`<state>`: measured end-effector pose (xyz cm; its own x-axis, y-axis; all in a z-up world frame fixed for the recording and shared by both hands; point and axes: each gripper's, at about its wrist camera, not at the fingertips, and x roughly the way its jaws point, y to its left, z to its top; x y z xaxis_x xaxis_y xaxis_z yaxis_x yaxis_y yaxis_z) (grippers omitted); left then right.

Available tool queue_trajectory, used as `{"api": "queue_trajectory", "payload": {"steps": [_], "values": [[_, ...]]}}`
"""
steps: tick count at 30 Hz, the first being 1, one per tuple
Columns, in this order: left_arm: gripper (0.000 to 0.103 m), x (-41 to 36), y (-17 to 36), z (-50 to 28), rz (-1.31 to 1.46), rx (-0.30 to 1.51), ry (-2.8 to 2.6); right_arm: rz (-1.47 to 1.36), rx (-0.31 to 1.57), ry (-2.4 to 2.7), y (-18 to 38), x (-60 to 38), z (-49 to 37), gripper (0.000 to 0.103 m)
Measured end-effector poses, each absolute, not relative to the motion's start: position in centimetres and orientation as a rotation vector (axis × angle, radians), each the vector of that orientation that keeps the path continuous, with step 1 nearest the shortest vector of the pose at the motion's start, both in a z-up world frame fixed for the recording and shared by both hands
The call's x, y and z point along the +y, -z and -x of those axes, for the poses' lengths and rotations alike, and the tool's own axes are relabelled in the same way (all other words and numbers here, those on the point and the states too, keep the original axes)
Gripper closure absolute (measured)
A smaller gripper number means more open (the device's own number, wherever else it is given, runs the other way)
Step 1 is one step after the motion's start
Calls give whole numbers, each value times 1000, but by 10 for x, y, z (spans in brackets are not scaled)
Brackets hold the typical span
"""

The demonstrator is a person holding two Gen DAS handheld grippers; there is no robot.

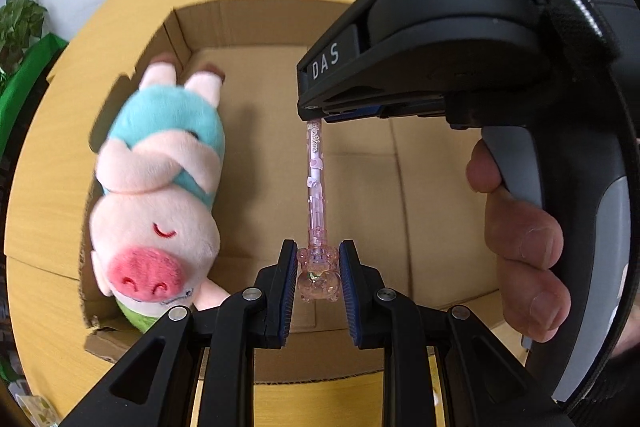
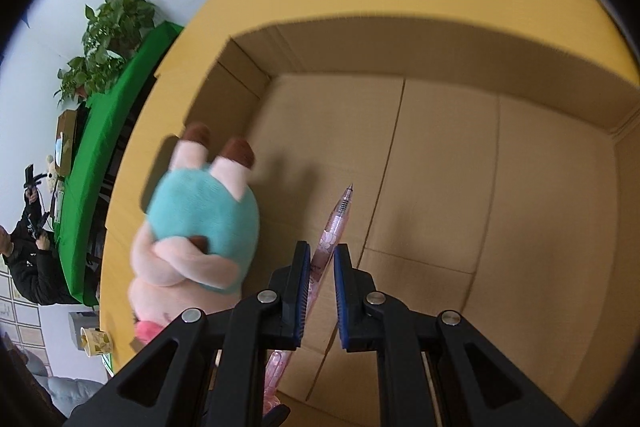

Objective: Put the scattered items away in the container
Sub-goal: 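Carry the pink pen over the box with both grippers, then lower the pink pen into the box beside the pig and open both grippers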

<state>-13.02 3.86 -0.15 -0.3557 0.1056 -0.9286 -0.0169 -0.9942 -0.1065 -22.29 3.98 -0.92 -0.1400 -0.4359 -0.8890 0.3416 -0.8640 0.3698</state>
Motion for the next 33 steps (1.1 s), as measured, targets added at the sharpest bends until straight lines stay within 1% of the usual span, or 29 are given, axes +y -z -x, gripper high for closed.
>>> {"api": "queue_trajectory", "payload": {"steps": [7, 13, 23, 33], "values": [[81, 39, 28, 132, 1815, -124, -2480, -1675, -105, 2011, 36, 38, 223, 92], [81, 37, 35, 130, 1841, -124, -2487, -1683, -124, 1981, 43, 33, 225, 92], [81, 31, 58, 127, 1909, -182, -2443, -1692, -95, 1970, 57, 26, 223, 93], [81, 22, 69, 122, 1948, -239, -2420, -1681, -85, 1968, 62, 24, 221, 93]]}}
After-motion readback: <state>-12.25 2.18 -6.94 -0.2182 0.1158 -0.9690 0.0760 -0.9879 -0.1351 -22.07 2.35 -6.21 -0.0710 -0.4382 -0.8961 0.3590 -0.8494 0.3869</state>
